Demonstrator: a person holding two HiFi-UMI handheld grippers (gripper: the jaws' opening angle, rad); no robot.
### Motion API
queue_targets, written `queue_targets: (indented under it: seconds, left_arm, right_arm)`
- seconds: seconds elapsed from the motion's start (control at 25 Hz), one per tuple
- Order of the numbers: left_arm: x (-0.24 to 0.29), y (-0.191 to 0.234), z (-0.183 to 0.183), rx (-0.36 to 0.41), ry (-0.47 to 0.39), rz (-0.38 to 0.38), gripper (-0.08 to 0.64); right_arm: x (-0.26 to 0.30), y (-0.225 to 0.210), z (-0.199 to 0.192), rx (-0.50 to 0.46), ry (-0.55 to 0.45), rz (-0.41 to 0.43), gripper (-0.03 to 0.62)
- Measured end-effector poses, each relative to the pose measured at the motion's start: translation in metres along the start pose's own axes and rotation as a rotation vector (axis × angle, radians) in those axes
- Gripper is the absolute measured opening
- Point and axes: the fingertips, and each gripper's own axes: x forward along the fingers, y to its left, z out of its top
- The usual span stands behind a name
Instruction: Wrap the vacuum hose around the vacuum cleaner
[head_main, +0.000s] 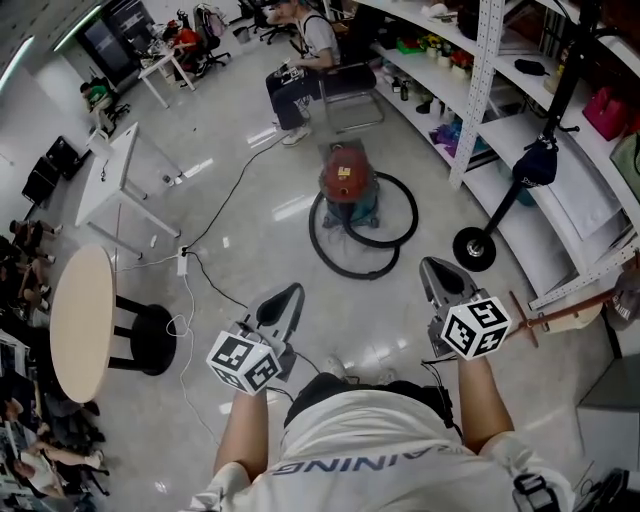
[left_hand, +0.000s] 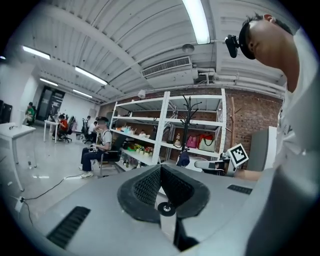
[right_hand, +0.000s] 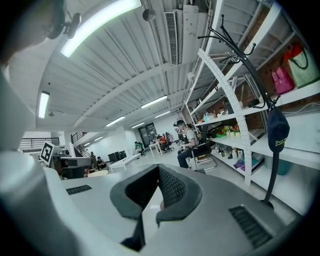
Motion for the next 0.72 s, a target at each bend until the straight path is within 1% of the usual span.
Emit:
queue_targets:
  seconds: [0.2, 0.32, 0.52, 0.6, 0.72]
  left_arm:
    - [-0.017, -0.005, 0.01, 0.034, -0.008, 0.001, 0.017]
    - [-0.032, 0.002, 0.01, 0.036, -0.011, 0.011, 0.017]
    - [-0.055, 0.025, 0.008, 0.027, -0.032, 0.012, 0.017]
    - [-0.066, 0.039, 0.012, 0.041, -0.041, 0.007, 0.017]
    - [-0.081, 0.061, 0.012, 0.047, -0.05, -0.011, 0.017]
  right_arm:
    - [-0.009, 0.02, -0.005, -0.013, -0.004, 0.017, 0.011]
    - [-0.007, 0.034, -0.011, -0.012, -0.001, 0.022, 0.011]
    - [0.007, 0.061, -0.013, -0.053, 0.011, 0.005, 0.011]
    - [0.016, 0.078, -0.01, -0.08, 0.01, -0.008, 0.011]
    - [0.032, 0.107, -0.012, -0.172, 0.049, -0.03, 0.011]
